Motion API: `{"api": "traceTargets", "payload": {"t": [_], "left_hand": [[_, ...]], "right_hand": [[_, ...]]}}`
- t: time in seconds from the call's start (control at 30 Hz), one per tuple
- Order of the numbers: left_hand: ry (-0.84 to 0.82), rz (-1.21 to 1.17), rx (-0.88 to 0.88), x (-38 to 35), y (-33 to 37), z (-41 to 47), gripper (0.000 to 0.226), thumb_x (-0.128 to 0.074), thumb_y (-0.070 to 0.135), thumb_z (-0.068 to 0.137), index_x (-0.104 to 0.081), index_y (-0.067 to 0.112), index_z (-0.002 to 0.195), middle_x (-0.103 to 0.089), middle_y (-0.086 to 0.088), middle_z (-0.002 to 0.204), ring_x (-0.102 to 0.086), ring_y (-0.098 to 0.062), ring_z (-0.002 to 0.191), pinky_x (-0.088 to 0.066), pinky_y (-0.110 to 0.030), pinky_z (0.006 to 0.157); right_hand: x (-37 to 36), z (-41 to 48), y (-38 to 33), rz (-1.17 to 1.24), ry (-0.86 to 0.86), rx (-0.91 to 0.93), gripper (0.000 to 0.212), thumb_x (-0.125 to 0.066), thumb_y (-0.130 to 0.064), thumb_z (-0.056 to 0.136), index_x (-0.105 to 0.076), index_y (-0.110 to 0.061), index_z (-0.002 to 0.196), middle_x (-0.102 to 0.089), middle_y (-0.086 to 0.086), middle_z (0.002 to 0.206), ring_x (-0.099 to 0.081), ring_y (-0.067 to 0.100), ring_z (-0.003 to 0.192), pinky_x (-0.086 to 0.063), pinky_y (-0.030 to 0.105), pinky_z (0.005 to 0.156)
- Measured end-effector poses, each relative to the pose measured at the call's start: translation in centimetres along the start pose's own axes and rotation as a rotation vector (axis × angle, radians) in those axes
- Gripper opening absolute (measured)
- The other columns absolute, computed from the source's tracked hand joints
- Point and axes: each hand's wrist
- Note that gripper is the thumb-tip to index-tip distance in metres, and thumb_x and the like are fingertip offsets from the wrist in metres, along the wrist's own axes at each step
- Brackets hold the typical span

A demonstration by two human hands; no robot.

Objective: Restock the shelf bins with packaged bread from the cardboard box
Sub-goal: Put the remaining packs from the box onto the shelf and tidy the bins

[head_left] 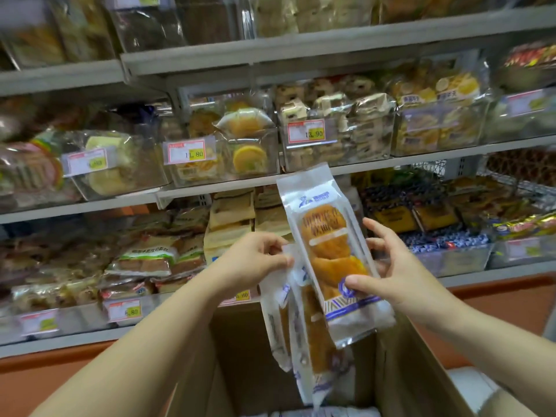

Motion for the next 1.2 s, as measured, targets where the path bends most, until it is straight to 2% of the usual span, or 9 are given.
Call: {"api": "traceTargets", "payload": {"t": [0.1,0.17,0.27,0.5,0.63,0.73,0.9,1.03,1.2], "left_hand": [[0.09,-0.19,0.014,0.2,0.8,0.4,0.008,-0.066,0.007,0.087,-0.068,0.013,0.082,-0.063,-0.006,0.078,-0.055,-0.02,0.072,-0.043,-0.034,0.068],[0.109,-0.238,0.01,0.4,1.6,0.6,0.01,-0.064,0.005,0.088,-0.068,0.013,0.084,-0.063,-0.007,0.08,-0.055,-0.02,0.073,-0.045,-0.033,0.067],[0.1,-0.272,-0.011,0.7,2.8,0.9,0.012,-0.062,0.003,0.089,-0.067,0.013,0.085,-0.063,-0.006,0.08,-0.057,-0.017,0.07,-0.047,-0.025,0.061],[0.01,-0.191,-0.008,0.4,3.6,0.7,0.019,-0.06,0.001,0.089,-0.068,0.018,0.091,-0.064,-0.004,0.081,-0.062,-0.011,0.068,-0.052,-0.022,0.06],[-0.046,-0.248,0.012,0.3,3.6,0.5,0.024,-0.057,-0.005,0.089,-0.067,0.016,0.092,-0.063,-0.003,0.078,-0.062,-0.008,0.064,-0.05,-0.02,0.057],[-0.095,-0.296,-0.016,0.6,3.5,0.4,0.028,-0.054,-0.011,0.088,-0.068,0.013,0.095,-0.068,-0.007,0.086,-0.064,-0.016,0.074,-0.054,-0.024,0.065],[-0.145,-0.323,-0.078,1.1,4.5,0.6,0.029,-0.063,-0.006,0.083,-0.07,0.017,0.1,-0.074,-0.002,0.09,-0.07,-0.017,0.081,-0.054,-0.025,0.062],[-0.136,-0.281,-0.12,1.0,5.2,1.2,0.034,-0.062,-0.008,0.083,-0.069,0.016,0.107,-0.071,-0.007,0.099,-0.068,-0.014,0.08,-0.053,-0.023,0.063],[-0.162,-0.114,-0.259,0.7,7.6,2.2,0.04,-0.056,-0.009,0.086,-0.069,0.023,0.105,-0.07,-0.001,0.102,-0.066,-0.011,0.088,-0.054,-0.026,0.077]], "right_hand": [[0.0,-0.4,0.2,-0.087,-0.064,-0.009,0.088,-0.082,-0.021,0.067,-0.028,-0.049,0.131,-0.051,-0.018,0.124,-0.06,0.004,0.106,-0.056,0.026,0.083],[0.0,-0.2,0.3,-0.103,-0.08,-0.006,0.08,-0.081,-0.031,0.067,-0.033,-0.05,0.128,-0.055,-0.015,0.124,-0.058,0.006,0.112,-0.053,0.035,0.093],[-0.2,0.3,0.2,-0.036,-0.078,-0.008,0.071,-0.08,-0.047,0.067,-0.038,-0.051,0.124,-0.057,-0.013,0.125,-0.058,0.01,0.115,-0.05,0.042,0.097],[-0.5,1.2,0.2,0.076,-0.082,-0.065,0.058,-0.067,-0.049,0.068,-0.046,-0.041,0.121,-0.063,-0.01,0.119,-0.064,0.011,0.104,-0.054,0.04,0.09],[-0.6,1.2,0.0,0.069,-0.121,-0.107,0.062,-0.065,-0.054,0.066,-0.05,-0.033,0.123,-0.067,-0.008,0.113,-0.068,0.012,0.099,-0.055,0.041,0.088],[0.3,1.4,-0.6,0.018,-0.192,-0.102,0.054,-0.07,-0.048,0.07,-0.056,-0.031,0.12,-0.069,-0.008,0.112,-0.066,0.012,0.103,-0.052,0.043,0.094],[0.8,0.6,-0.8,-0.141,-0.309,-0.055,0.037,-0.069,-0.023,0.084,-0.056,-0.032,0.117,-0.069,-0.016,0.109,-0.064,0.002,0.102,-0.053,0.029,0.09],[0.5,0.4,0.5,-0.198,-0.218,0.011,0.048,-0.073,-0.023,0.081,-0.052,-0.037,0.121,-0.065,-0.02,0.114,-0.061,-0.002,0.107,-0.052,0.033,0.095],[1.3,1.4,0.7,-0.126,-0.148,0.117,0.077,-0.08,-0.041,0.068,-0.042,-0.035,0.135,-0.061,-0.013,0.125,-0.057,0.006,0.116,-0.051,0.042,0.094]]}}
Point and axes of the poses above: each hand's wrist, its own z-axis towards the middle knuckle, its own x-axis out of the back of the hand, y = z × x
